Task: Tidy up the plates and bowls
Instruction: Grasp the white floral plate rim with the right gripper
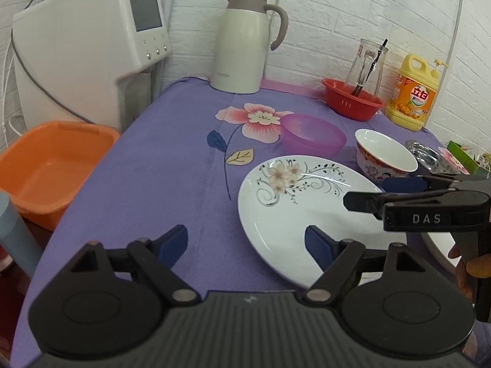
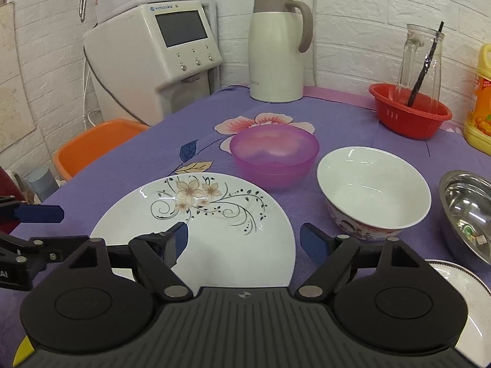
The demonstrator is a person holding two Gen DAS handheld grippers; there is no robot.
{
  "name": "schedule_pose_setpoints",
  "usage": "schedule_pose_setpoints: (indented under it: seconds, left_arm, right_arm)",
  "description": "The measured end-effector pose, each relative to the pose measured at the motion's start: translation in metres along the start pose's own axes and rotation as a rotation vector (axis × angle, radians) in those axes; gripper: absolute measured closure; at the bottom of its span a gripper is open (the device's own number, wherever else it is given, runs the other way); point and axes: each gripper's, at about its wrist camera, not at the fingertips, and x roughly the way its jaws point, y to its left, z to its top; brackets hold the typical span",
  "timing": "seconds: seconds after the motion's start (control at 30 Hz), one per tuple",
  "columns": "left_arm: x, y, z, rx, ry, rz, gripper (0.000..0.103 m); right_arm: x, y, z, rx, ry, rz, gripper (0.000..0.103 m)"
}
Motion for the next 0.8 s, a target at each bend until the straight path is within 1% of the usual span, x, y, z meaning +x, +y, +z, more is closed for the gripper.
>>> schedule_pose_setpoints:
  seconds: [0.07, 0.17, 0.2, 0.3, 0.37, 0.47, 0.6, 0.63, 0.67, 0.7, 0.8]
  left_arm:
    - [0.016, -0.002, 0.006, -0.005, 0.018, 0.003, 0.024]
    - [0.032, -0.004, 0.011, -0.013, 0.042, -0.006, 0.026]
    - [0.036, -0.007, 0.011, -0.006, 0.045, -0.014, 0.033]
    - [0.043, -0.011, 0.01, 0.009, 0.057, -0.022, 0.042]
    - [0.045, -0.013, 0.008, 0.004, 0.059, -0.039, 0.045]
    - [0.048, -0.011, 0.006, -0.021, 0.063, -0.05, 0.045]
    - [0.05, -0.012, 0.007, -0.03, 0.044, -0.042, 0.045]
    - [0.05, -0.012, 0.006, -0.032, 0.041, -0.039, 0.044]
    - [0.05, -0.012, 0.006, -0.031, 0.039, -0.038, 0.041]
    - [0.05, -0.011, 0.006, -0.032, 0.037, -0.039, 0.04]
    - [0.05, -0.011, 0.006, -0.031, 0.033, -0.041, 0.04]
  right_arm:
    - [0.004, -0.003, -0.005, 0.014, 0.024, 0.005, 0.0]
    - [0.012, -0.003, -0.013, 0.036, 0.049, 0.038, 0.0]
    - [0.013, -0.002, -0.015, 0.032, 0.051, 0.049, 0.0]
    - [0.017, -0.001, -0.017, 0.022, 0.072, 0.057, 0.0]
    - [0.016, -0.002, -0.018, 0.027, 0.07, 0.069, 0.0]
    - [0.015, -0.003, -0.019, 0.019, 0.07, 0.071, 0.0]
    - [0.016, -0.001, -0.021, 0.001, 0.061, 0.065, 0.0]
    - [0.016, 0.0, -0.022, -0.008, 0.059, 0.062, 0.0]
    - [0.017, 0.002, -0.023, -0.022, 0.057, 0.057, 0.0]
    - [0.017, 0.005, -0.024, -0.038, 0.055, 0.052, 0.0]
    - [0.018, 0.004, -0.024, -0.038, 0.058, 0.057, 0.0]
